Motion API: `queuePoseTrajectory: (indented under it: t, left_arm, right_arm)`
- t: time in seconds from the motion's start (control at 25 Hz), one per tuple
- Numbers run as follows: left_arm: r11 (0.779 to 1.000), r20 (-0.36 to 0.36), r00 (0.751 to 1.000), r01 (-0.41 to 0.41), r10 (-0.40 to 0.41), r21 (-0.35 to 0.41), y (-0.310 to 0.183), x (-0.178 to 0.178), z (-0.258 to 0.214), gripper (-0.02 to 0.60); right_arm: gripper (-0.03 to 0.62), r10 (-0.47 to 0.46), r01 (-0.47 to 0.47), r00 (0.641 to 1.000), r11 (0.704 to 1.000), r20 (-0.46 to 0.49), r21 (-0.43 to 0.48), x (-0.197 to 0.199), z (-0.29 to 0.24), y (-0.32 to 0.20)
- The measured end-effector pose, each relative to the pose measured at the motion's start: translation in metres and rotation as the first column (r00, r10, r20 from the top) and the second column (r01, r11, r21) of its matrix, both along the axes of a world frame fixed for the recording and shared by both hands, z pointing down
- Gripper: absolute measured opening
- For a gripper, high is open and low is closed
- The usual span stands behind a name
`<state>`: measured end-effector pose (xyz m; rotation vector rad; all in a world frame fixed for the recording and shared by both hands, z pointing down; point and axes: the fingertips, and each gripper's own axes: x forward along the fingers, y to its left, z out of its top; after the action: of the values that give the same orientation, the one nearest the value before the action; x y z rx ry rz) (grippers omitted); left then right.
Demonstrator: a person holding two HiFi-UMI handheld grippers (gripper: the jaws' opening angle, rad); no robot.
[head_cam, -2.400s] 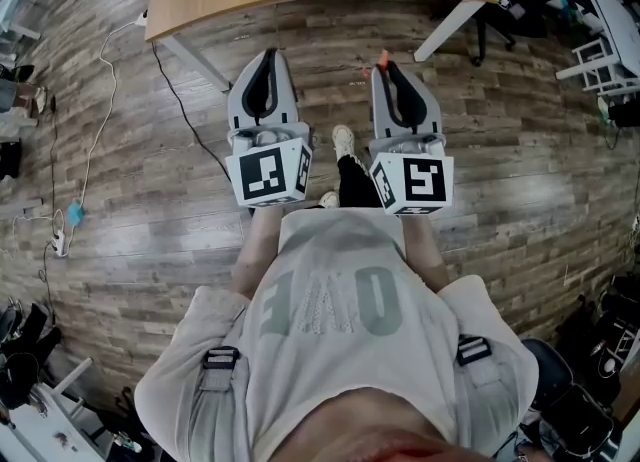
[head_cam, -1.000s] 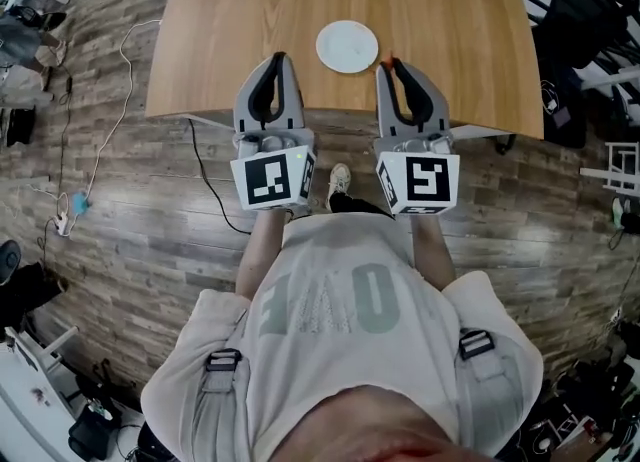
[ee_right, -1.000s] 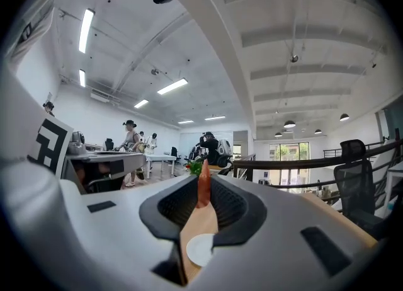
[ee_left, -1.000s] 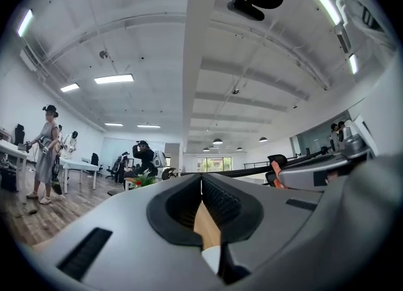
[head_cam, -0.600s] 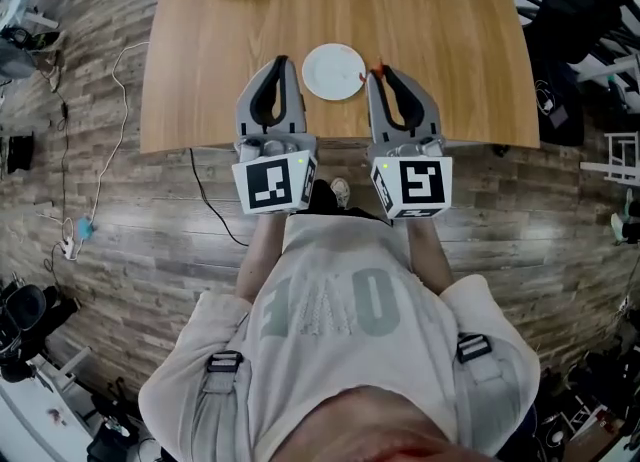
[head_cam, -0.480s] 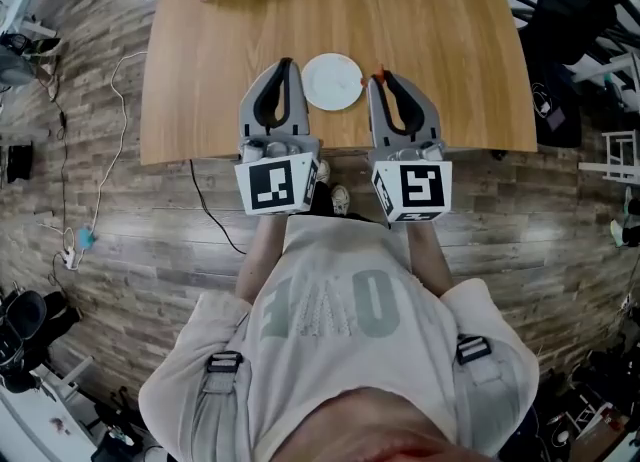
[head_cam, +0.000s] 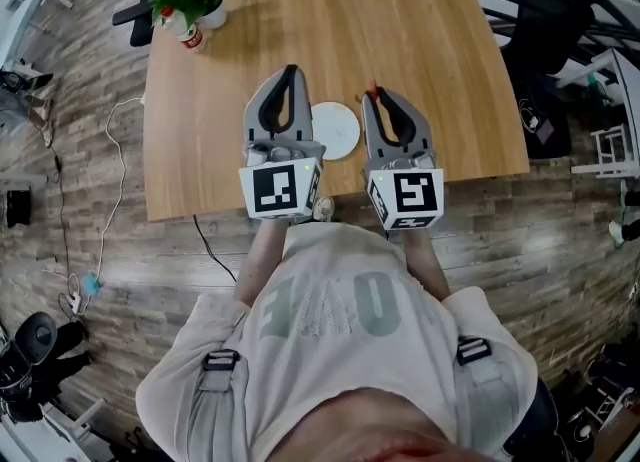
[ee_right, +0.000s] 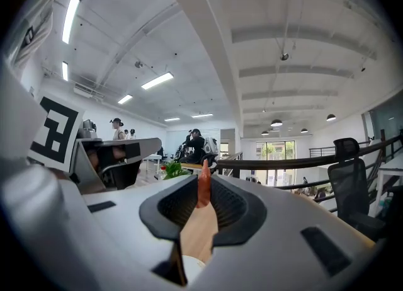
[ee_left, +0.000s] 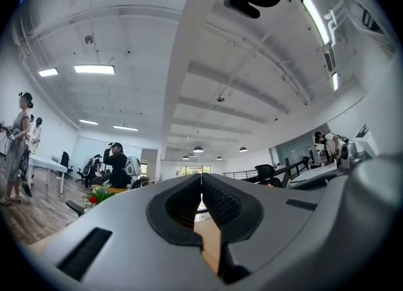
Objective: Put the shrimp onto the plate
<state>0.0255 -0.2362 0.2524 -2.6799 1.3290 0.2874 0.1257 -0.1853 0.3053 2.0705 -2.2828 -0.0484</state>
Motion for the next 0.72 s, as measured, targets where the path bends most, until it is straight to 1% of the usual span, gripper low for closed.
queuePoseTrajectory:
  t: [0.12, 0.32, 0.48, 0.6, 0.72]
  left_arm:
    - [1.0, -0.007, 1.0, -0.017, 0.017, -0.009, -0.012, 0.002, 0.003, 0.011]
    - [1.0, 0.001, 1.0, -0.025, 0.025, -0.007, -0.029, -0.001, -0.001, 0.011]
    - [0.999, 0.009, 0.999, -0.038, 0.038, -0.018, -0.039, -0.004, 0.003, 0.011]
    - [0.999, 0.007, 0.999, -0.04, 0.04, -0.012, -0.047, -0.003, 0.002, 0.011]
    - [0.998, 0.007, 0.999, -0.043, 0.044, -0.045, -0.048, 0.007, 0.009, 0.009]
  right_arm:
    - [0.069, 0.008, -0.008, 1.0, 1.0, -0.004, 0.002, -0.001, -0.001, -0.012]
    - [0.069, 0.021, -0.021, 1.0, 1.0, 0.007, -0.002, -0.002, -0.001, -0.029]
    - [0.069, 0.038, -0.038, 0.999, 0.999, 0.008, -0.02, -0.004, 0.005, -0.038]
    - [0.069, 0.054, -0.054, 0.998, 0.998, 0.015, -0.011, -0.001, 0.003, -0.043]
    - [0.069, 0.057, -0.056, 0.998, 0.998, 0.024, -0.012, 0.008, 0.002, -0.039]
